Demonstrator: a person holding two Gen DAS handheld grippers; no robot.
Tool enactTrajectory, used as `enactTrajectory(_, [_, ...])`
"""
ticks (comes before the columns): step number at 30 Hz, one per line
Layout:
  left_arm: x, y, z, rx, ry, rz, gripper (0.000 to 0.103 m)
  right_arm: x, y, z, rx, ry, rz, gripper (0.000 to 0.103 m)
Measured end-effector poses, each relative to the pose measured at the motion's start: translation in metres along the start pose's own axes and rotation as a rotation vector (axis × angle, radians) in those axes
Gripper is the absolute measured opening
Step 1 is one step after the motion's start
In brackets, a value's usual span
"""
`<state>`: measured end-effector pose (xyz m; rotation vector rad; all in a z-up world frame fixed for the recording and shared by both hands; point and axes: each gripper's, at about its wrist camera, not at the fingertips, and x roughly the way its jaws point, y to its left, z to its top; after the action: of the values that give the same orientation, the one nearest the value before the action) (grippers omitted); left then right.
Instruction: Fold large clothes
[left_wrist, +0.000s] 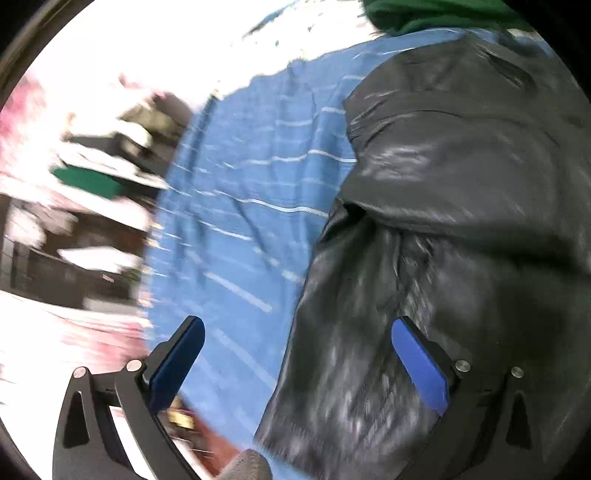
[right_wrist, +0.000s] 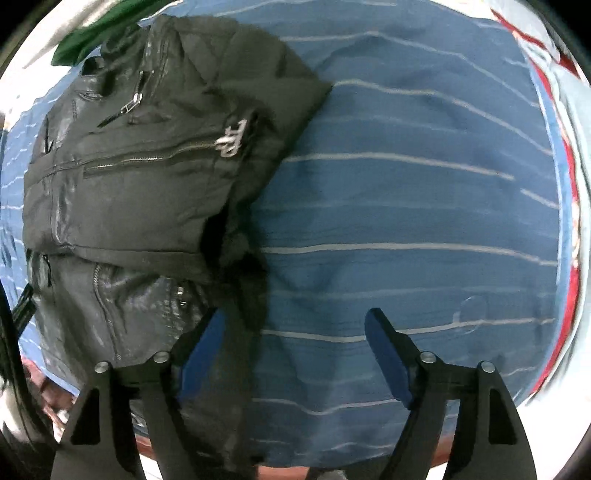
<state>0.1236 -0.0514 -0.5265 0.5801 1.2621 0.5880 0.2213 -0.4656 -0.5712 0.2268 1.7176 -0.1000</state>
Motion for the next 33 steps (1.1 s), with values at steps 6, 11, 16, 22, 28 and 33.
enactTrajectory(6, [-0.089,-0.07,-0.057,0.095,0.001,0.074,0.103,-0.007,-0.053,0.002,-0.074,0.003,0.009,0.081])
enactTrajectory(11, [-0.164,-0.134,-0.099,0.179,-0.018,0.043,0.103,-0.029,-0.111,0.012,-0.098,-0.014,0.034,0.081])
enactTrajectory(16, [-0.209,-0.182,-0.12,0.222,-0.034,0.006,0.103,-0.035,-0.153,0.012,-0.107,0.005,0.03,0.081])
enactTrajectory(22, [-0.209,-0.241,-0.128,0.271,-0.039,0.079,0.103,-0.024,-0.182,0.01,-0.045,0.058,0.052,0.081])
enactTrajectory(28, [-0.158,-0.24,-0.114,0.184,0.037,0.167,0.103,-0.007,-0.169,0.007,-0.021,0.071,0.059,0.081])
enactTrajectory(33, [-0.139,-0.215,-0.097,0.088,0.048,0.155,0.103,0.003,-0.151,0.014,-0.043,0.056,0.142,0.081])
